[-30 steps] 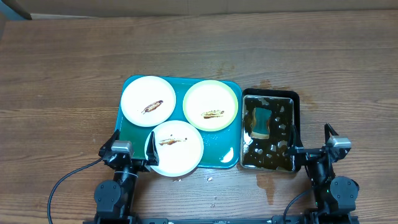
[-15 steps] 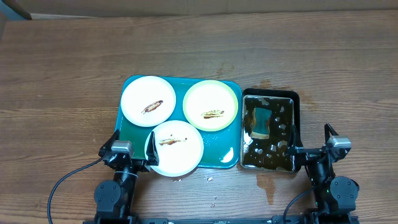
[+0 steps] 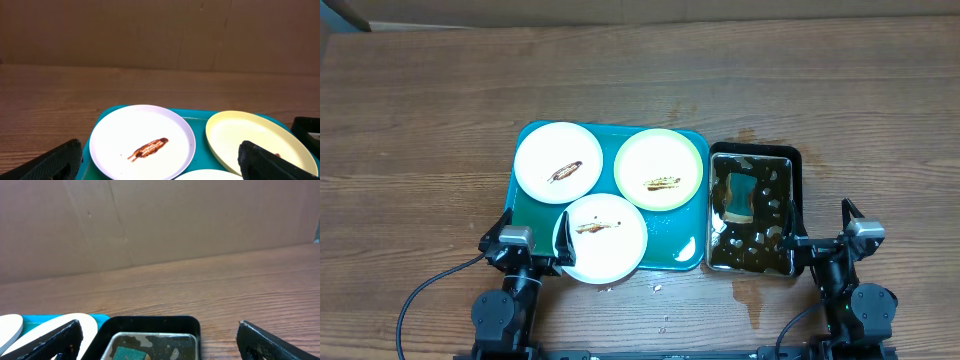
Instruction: Clean dirty plates on tray and stack at the side
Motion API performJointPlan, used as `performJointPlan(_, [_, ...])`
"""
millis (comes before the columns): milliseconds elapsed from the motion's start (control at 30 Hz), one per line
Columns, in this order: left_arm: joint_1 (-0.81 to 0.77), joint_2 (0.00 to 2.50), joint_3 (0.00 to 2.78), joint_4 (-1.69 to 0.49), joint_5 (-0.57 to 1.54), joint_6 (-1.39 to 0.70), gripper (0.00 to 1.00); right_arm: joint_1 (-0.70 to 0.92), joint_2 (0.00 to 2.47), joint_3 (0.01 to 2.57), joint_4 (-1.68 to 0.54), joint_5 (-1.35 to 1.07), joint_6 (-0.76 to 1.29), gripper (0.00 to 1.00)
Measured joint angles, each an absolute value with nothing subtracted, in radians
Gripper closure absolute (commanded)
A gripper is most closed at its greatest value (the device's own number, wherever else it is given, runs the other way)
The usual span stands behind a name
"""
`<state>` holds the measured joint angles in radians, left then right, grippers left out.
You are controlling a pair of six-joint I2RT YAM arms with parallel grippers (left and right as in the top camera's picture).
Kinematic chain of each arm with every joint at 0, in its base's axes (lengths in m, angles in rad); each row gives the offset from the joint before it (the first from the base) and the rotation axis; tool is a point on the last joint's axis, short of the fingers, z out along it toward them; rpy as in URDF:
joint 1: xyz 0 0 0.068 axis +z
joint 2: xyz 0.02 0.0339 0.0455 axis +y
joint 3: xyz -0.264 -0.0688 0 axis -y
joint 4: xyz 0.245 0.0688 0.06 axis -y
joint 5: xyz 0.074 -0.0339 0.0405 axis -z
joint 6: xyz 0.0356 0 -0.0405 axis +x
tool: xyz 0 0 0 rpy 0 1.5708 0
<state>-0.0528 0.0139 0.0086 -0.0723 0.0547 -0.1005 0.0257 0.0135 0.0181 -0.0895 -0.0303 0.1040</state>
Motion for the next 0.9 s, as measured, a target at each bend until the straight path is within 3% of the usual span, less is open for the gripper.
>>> performJointPlan(300, [-0.053,0.014,0.015,-0.098,0.059,-0.122,0.00,0.026,0.014,0.018,-0.073,-0.039,0.108,0.00])
performJointPlan(567, [-0.053,0.085,0.202,-0.455,0.058,-0.151,0.00,0.026,0.017,0.031,-0.166,-0.045,0.205,0.00])
performJointPlan(900, [-0.053,0.478,0.605,-0.792,0.080,-0.181,0.00,0.026,0.235,0.327,-0.503,-0.076,0.316,0.00])
